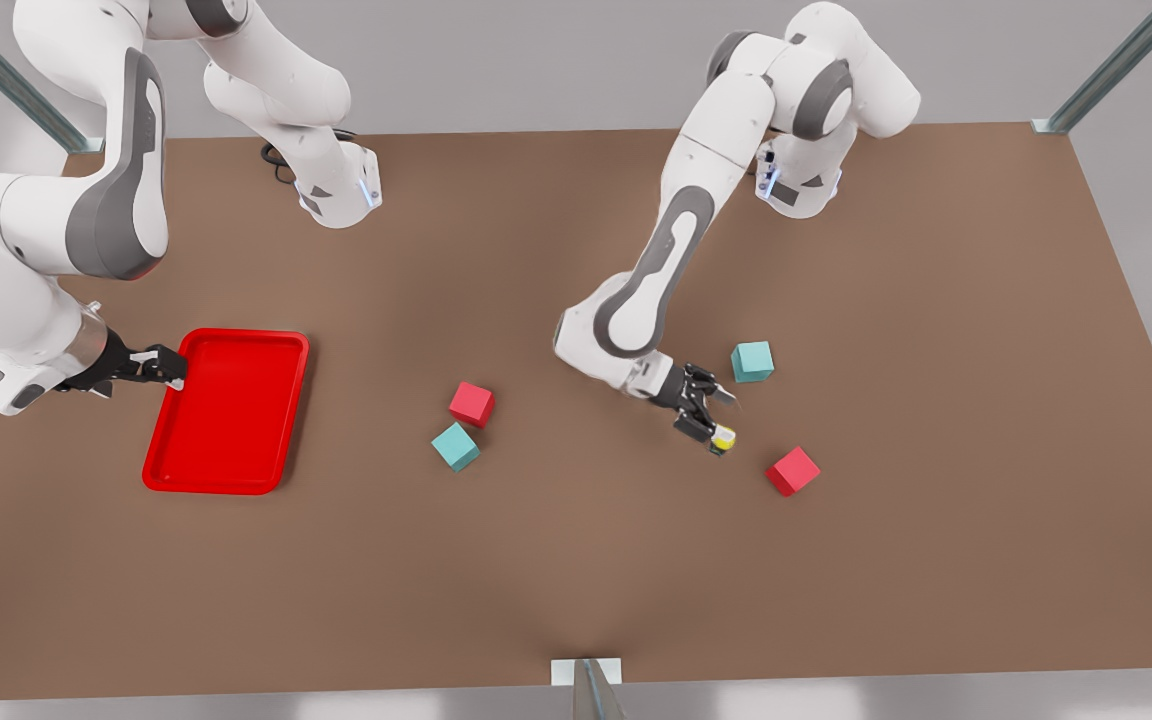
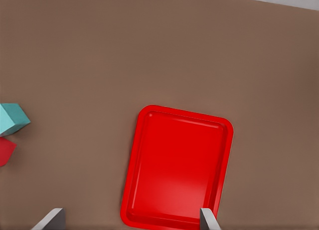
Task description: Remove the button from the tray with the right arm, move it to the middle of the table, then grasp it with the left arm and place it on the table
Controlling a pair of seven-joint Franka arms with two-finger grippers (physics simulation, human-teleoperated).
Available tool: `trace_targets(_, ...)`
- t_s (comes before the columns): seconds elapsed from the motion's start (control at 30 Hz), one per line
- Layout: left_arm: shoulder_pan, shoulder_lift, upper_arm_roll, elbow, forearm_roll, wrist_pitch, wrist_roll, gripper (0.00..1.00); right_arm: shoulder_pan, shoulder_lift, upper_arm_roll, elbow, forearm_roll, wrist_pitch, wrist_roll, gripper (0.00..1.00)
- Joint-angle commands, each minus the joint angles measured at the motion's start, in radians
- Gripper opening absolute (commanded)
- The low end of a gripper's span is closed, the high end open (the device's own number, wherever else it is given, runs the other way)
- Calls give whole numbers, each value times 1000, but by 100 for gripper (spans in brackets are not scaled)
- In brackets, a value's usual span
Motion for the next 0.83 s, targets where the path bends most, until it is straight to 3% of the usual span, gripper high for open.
trace_targets(0.0,-3,-135,4,10,-512,-134,2054,100,0,-1,0,0,0,0,-1,100)
trace_targets(0.03,27,-184,82,71,-823,-148,2473,100,0,-1,0,0,0,0,-1,100)
trace_targets(0.07,92,-184,235,148,-1148,-250,2683,100,0,-1,0,0,0,0,-1,100)
trace_targets(0.13,263,-183,307,168,-1189,-307,2999,100,2,-1,0,0,2,0,-1,100)
trace_targets(0.2,280,-195,376,249,-1051,-335,3047,100,2,-1,0,0,2,0,-1,100)
trace_targets(0.23,309,-291,326,258,-932,-353,3006,100,0,-1,0,0,0,0,-3,100)
trace_targets(0.27,516,-408,53,246,-850,-353,2934,100,0,-1,0,0,0,0,-1,100)
trace_targets(0.3,635,-538,-93,131,-796,-300,2883,100,-1,-1,0,0,0,0,-1,100)
trace_targets(0.33,695,-624,-140,54,-797,-257,2883,100,-1,-1,0,0,0,0,-1,100)
trace_targets(0.37,697,-730,-144,-83,-796,-151,2888,100,2,-1,0,0,0,0,-1,100)
trace_targets(0.4,697,-741,-144,-113,-800,-139,2934,100,2,-1,0,0,0,0,-1,100)
trace_targets(0.8,695,-655,-160,-84,-803,-134,3075,100,-3,-1,0,0,-12,-2,-6,100)
